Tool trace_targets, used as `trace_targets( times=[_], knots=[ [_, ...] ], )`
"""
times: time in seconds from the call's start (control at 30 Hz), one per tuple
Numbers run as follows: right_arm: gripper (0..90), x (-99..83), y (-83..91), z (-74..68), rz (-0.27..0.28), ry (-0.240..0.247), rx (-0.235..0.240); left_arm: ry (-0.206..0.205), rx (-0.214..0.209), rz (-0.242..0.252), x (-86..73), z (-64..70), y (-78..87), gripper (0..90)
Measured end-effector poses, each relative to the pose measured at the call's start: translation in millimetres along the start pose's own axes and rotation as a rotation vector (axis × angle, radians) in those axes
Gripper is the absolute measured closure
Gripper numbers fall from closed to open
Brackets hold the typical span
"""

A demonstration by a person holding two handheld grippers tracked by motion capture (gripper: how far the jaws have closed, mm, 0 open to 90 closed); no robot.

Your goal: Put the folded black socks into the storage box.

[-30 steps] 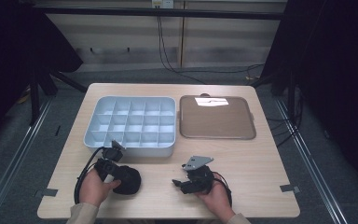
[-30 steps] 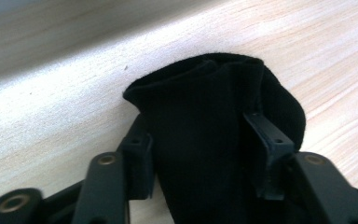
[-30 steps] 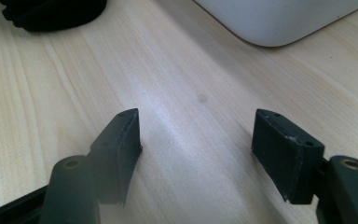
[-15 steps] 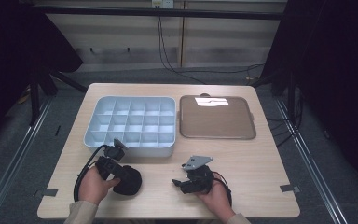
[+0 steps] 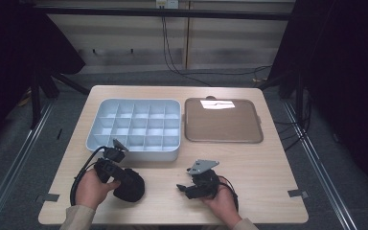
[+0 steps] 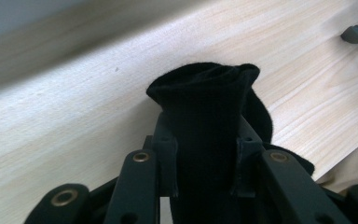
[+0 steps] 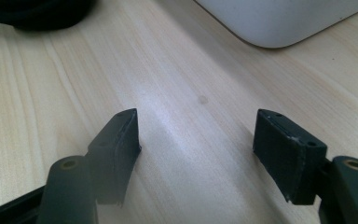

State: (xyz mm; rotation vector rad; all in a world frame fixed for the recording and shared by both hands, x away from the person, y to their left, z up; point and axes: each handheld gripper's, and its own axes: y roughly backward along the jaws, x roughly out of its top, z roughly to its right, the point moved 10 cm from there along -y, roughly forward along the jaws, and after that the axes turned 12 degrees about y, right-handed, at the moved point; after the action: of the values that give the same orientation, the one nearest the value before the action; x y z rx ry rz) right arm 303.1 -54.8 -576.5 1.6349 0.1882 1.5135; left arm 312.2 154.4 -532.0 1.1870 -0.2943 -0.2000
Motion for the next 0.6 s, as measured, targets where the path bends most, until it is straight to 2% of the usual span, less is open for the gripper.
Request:
trace_targets(
  times=[0.17,0.27,0.6],
  knots=[
    [30.7,-0.1,0.0,-0.1,-0.001,-0.001,0.000,0.003,0.002,-0.004,0.1,-3.5,7.6,69.4],
    [30.5,-0.1,-0.1,-0.1,-0.001,0.000,0.000,0.020,-0.016,-0.002,0.0,-5.2,11.4,69.4],
    [29.5,0.0,-0.2,-0.8,-0.002,-0.001,0.004,0.031,0.015,-0.004,0.2,-13.6,25.0,69.3]
  ],
)
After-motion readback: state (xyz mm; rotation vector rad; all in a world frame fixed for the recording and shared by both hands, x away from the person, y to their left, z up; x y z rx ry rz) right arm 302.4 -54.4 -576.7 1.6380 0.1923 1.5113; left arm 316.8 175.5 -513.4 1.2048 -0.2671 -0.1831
